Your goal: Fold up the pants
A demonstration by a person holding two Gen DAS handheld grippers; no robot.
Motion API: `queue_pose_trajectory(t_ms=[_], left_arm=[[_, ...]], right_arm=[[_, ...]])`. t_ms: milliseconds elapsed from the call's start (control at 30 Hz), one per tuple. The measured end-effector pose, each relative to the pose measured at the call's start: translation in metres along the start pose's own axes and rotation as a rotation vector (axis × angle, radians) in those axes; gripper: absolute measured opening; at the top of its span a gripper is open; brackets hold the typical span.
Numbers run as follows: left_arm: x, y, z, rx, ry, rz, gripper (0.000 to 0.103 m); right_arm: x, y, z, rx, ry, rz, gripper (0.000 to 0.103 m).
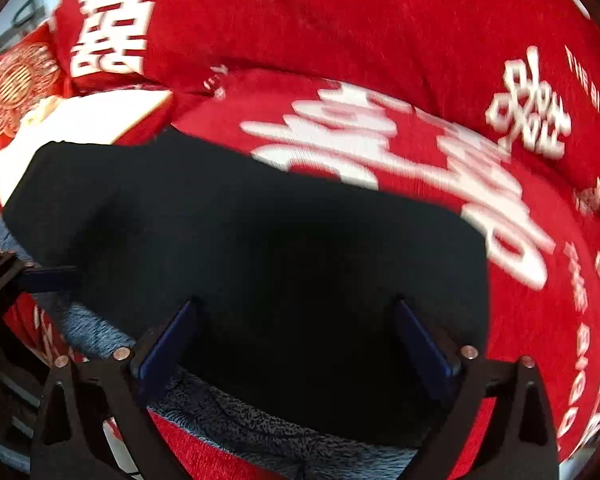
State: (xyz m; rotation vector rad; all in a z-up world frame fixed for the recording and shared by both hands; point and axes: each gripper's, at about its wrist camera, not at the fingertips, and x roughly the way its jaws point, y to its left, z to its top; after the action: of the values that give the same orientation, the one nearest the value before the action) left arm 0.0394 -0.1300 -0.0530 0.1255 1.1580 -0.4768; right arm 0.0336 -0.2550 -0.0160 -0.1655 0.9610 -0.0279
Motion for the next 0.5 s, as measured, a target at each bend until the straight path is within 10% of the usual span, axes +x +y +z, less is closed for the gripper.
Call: queue_pose_trajectory(t_ms=[500], left_arm=[[-0.023, 0.098, -0.031, -0.183, -0.028, 0.066, 0.103]], right_arm=[[-0.012, 0.014, 0.019, 0.018, 0.009, -0.010, 0.103]])
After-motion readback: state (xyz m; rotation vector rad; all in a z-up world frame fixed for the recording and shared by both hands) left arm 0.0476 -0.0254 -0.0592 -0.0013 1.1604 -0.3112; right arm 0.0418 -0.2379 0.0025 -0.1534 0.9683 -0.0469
